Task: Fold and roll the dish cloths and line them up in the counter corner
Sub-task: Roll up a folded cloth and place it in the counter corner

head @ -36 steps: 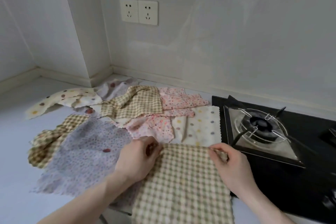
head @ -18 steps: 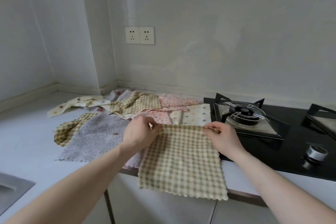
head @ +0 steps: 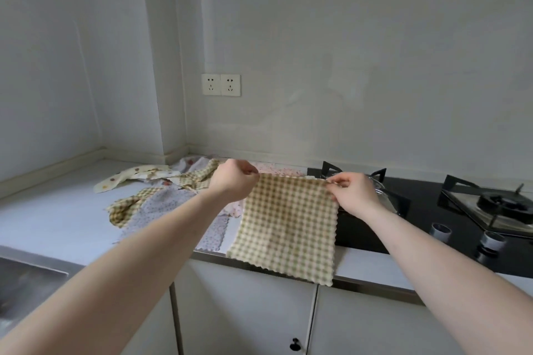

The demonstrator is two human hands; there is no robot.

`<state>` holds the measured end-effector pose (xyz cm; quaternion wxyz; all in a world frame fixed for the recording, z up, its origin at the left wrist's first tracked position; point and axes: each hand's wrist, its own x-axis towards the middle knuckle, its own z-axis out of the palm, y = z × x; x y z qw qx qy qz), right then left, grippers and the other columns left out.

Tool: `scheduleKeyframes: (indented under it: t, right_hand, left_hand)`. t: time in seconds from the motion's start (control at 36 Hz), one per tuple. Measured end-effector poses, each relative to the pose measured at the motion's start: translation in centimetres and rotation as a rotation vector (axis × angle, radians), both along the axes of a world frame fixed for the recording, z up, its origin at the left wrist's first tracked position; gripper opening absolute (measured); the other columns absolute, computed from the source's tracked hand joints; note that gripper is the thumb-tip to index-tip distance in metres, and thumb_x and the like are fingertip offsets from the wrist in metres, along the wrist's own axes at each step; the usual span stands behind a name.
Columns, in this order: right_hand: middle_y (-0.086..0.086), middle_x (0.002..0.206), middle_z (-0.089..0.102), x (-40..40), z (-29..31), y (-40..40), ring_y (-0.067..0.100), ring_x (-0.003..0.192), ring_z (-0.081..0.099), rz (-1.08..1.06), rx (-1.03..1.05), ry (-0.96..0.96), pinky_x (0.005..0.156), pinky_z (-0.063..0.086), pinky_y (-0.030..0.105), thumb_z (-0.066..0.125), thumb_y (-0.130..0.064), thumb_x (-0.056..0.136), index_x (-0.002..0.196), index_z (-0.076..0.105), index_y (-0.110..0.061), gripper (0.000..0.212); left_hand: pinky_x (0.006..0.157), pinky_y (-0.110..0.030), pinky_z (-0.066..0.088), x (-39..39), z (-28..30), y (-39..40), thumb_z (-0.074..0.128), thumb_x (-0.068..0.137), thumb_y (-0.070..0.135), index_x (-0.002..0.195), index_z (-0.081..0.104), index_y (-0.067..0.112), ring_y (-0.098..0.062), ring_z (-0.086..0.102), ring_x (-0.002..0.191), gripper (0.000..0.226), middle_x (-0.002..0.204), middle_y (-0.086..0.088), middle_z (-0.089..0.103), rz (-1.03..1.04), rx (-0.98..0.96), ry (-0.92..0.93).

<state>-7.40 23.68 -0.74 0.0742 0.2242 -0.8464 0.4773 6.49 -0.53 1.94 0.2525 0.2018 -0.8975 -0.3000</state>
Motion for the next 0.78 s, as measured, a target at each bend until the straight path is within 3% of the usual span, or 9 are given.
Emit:
scheduleKeyframes:
  t: [0.06,0.22,0.33,0.47,0.56,0.78]
  right_hand:
    - [-0.010,0.083,0.075,0.0,0.3,0.3,0.011,0.082,0.072,-0.009,0.018,0.028,0.082,0.055,0.028,0.077,-0.026,0.085,0.074,0.072,-0.036,0.015]
    - [-0.013,0.085,0.072,1.5,0.8,1.9,0.006,0.083,0.064,-0.037,0.102,0.116,0.063,0.041,0.014,0.070,-0.026,0.091,0.089,0.076,-0.030,0.007]
    - [-0.016,0.086,0.073,1.9,0.2,2.8,0.005,0.085,0.065,-0.020,0.155,0.138,0.065,0.042,0.015,0.069,-0.028,0.091,0.089,0.077,-0.031,0.009]
    - [-0.021,0.089,0.071,3.0,-1.9,3.9,0.001,0.089,0.065,0.069,0.242,0.126,0.080,0.052,0.026,0.068,-0.020,0.089,0.086,0.076,-0.034,0.016]
    - [-0.022,0.086,0.072,4.0,-3.4,4.6,-0.001,0.084,0.065,0.110,0.315,0.112,0.078,0.054,0.028,0.069,-0.023,0.086,0.084,0.076,-0.037,0.015]
    - [-0.023,0.097,0.065,6.0,-7.1,5.7,0.004,0.101,0.057,0.133,0.395,0.131,0.090,0.047,0.029,0.071,-0.029,0.080,0.079,0.072,-0.041,0.012]
  left_hand:
    - [0.074,-0.028,0.057,-0.2,-0.1,0.3,0.064,0.087,0.030,0.095,0.077,0.029,-0.014,0.069,0.083,0.015,0.092,0.009,0.074,-0.031,-0.007,-0.007]
    - [0.084,-0.029,0.056,-0.2,-1.3,0.6,0.069,0.088,0.029,0.110,0.076,0.024,-0.015,0.068,0.097,0.024,0.110,0.006,0.074,-0.104,-0.007,-0.074]
    - [0.077,-0.026,0.056,0.5,-2.4,0.8,0.068,0.089,0.029,0.116,0.073,0.025,-0.014,0.067,0.095,0.028,0.109,0.008,0.071,-0.135,0.015,-0.113]
    - [0.084,-0.022,0.048,1.7,-4.5,1.6,0.069,0.091,0.026,0.114,0.075,0.021,-0.007,0.062,0.097,0.025,0.112,0.005,0.073,-0.207,-0.064,-0.166]
    - [0.083,-0.022,0.049,2.5,-5.9,1.9,0.068,0.089,0.024,0.115,0.074,0.022,-0.008,0.062,0.096,0.027,0.111,0.005,0.070,-0.218,-0.059,-0.208]
    - [0.085,-0.023,0.052,4.4,-8.2,2.2,0.068,0.088,0.029,0.116,0.071,0.030,-0.008,0.064,0.096,0.028,0.110,0.012,0.068,-0.205,-0.083,-0.298]
